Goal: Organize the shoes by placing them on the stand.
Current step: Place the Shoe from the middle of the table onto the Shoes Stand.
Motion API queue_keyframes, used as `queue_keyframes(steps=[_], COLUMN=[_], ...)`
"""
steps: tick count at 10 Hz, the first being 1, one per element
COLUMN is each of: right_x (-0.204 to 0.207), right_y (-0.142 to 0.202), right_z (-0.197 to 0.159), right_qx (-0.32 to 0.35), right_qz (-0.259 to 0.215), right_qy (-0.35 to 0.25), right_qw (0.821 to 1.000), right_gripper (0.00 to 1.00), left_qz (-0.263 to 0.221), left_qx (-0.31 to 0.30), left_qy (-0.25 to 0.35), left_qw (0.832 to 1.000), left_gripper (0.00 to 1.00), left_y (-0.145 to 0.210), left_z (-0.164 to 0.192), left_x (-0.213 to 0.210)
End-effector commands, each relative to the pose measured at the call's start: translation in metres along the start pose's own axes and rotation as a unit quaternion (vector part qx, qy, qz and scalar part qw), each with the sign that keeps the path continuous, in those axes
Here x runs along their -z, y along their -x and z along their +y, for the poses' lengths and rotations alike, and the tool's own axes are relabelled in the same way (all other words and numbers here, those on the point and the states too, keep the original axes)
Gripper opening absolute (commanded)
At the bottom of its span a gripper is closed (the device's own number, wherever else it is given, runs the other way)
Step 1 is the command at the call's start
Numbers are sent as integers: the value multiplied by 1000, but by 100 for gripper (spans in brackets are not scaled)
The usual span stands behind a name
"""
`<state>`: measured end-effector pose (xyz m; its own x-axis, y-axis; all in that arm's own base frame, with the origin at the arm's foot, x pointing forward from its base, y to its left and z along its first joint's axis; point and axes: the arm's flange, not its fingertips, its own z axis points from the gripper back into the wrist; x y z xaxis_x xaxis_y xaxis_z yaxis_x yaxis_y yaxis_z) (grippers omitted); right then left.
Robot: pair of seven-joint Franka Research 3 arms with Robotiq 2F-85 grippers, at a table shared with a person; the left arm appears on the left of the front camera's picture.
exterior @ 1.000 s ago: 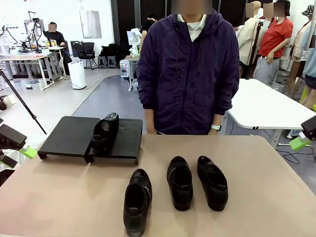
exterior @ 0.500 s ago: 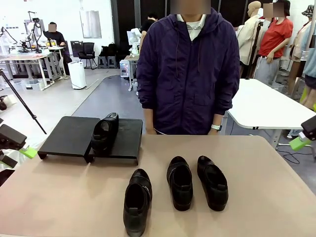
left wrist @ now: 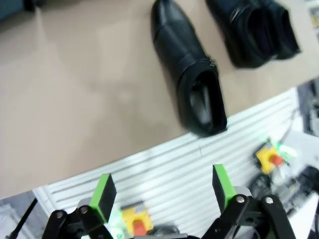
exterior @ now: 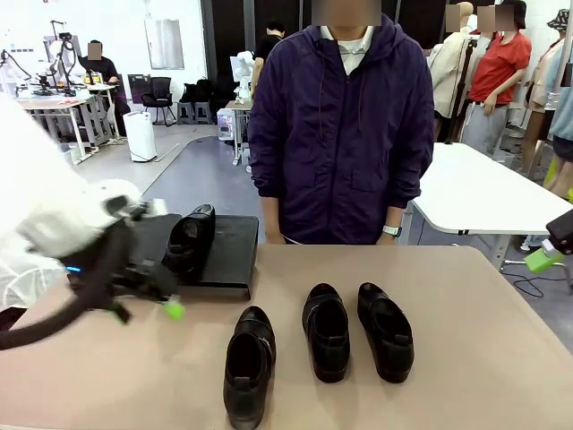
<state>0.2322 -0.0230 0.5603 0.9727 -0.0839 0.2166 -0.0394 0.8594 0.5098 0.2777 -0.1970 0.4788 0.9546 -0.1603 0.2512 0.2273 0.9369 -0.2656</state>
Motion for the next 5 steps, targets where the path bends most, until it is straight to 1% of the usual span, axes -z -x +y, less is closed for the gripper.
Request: queue_keyframes(steps=[1, 2, 3, 5], right_x=[-2, -2, -2, -2], right_y=[-1, -1, -1, -1], right_z=[0, 0, 0, 0], right_qx=[-9, -9, -9, -9], right_qz=[-3, -3, -3, -3], right_qy=[-8, -8, -8, -8], right_qw=[1000, 1000, 1000, 1000], right_gripper=[100, 100, 100, 100], left_qz=[-43, -47, -52, -60], left_qx=[-39, -43, -46, -33], left_qy=[-76, -88, -100, -115], left_qw=[995, 994, 993, 991], left_gripper=[100, 100, 100, 100], left_y=[-27, -29, -28, -26], left_z=[-28, -42, -47, -52], left_x=[32, 54, 69, 90])
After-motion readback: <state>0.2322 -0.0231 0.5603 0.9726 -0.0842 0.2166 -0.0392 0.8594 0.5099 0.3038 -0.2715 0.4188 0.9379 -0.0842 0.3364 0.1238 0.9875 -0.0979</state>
